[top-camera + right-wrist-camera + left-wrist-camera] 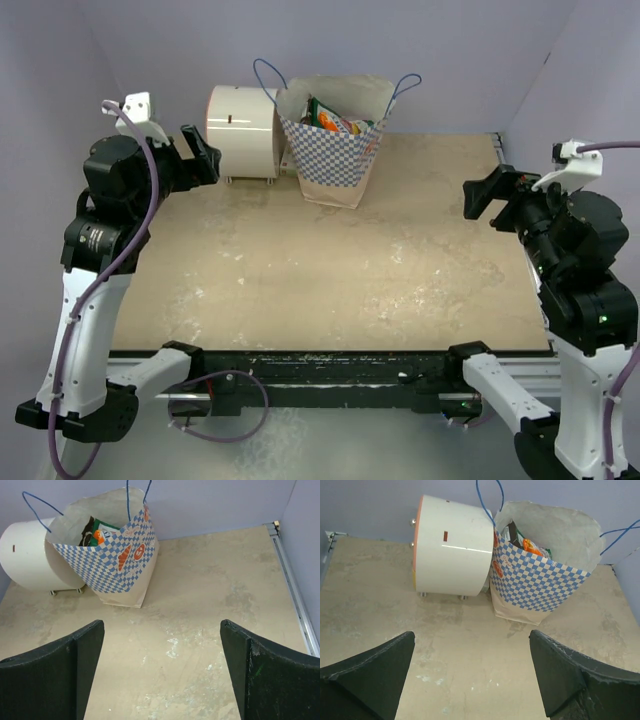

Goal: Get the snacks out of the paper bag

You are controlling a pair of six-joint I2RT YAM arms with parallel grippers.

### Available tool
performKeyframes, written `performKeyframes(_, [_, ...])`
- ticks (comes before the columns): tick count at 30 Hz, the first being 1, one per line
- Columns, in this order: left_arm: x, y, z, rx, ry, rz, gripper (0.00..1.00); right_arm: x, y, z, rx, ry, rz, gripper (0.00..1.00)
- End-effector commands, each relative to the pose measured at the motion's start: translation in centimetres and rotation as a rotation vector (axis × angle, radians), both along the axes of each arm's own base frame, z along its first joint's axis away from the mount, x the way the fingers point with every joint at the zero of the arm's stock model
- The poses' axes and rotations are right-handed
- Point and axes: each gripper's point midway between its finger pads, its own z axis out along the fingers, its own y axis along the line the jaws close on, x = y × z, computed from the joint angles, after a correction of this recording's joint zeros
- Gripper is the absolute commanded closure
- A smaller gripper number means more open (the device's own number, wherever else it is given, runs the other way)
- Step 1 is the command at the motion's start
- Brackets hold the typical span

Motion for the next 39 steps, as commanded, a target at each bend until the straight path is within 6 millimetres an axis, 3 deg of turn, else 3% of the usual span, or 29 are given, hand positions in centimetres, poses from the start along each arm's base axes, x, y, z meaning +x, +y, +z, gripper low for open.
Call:
performKeyframes(1, [0.0, 0.6, 1.7, -0.082, -0.075, 0.053, 0.01, 1.2, -0.5, -0.2, 0.010, -0.003, -0.049, 0.01])
performKeyframes(8, [0.9, 1.2, 1.8, -0.111, -0.109, 0.102, 0.01, 4.1, -0.6, -1.1, 0.018, 0.031, -0.087, 0.01])
performKeyframes(17, [3.4, 1.4, 1.1, -0.123, -0.108, 0.140, 0.01, 10.3, 0.6, -2.3, 0.030, 0.049, -0.086, 0.01])
performKeyframes(20, [4.3, 1.3, 0.5, -0.118, -0.104, 0.145, 0.01, 12.5, 2.2, -3.6, 0.103, 0.074, -0.047, 0.01])
performKeyframes(24, [5.3, 1.3, -0.5, -0.108, -0.087, 0.154, 0.01, 15.0, 2.4, -5.5, 0.257, 0.077, -0.129, 0.00])
performKeyframes(30, [6.2, 0.5, -2.1, -0.120, -0.044, 0.127, 0.01, 19.3, 5.0, -5.9, 0.388, 0.004, -0.045, 0.01])
performKeyframes(34, [6.4, 0.0, -3.4, -0.152, -0.012, 0.117, 0.01, 23.2, 6.9, -6.4, 0.439, 0.032, 0.007, 0.00])
performKeyframes(39, [6.4, 0.7, -3.1, -0.121, -0.025, 0.136, 0.01, 27.4, 9.1, -5.4, 0.521, 0.004, 0.076, 0.00])
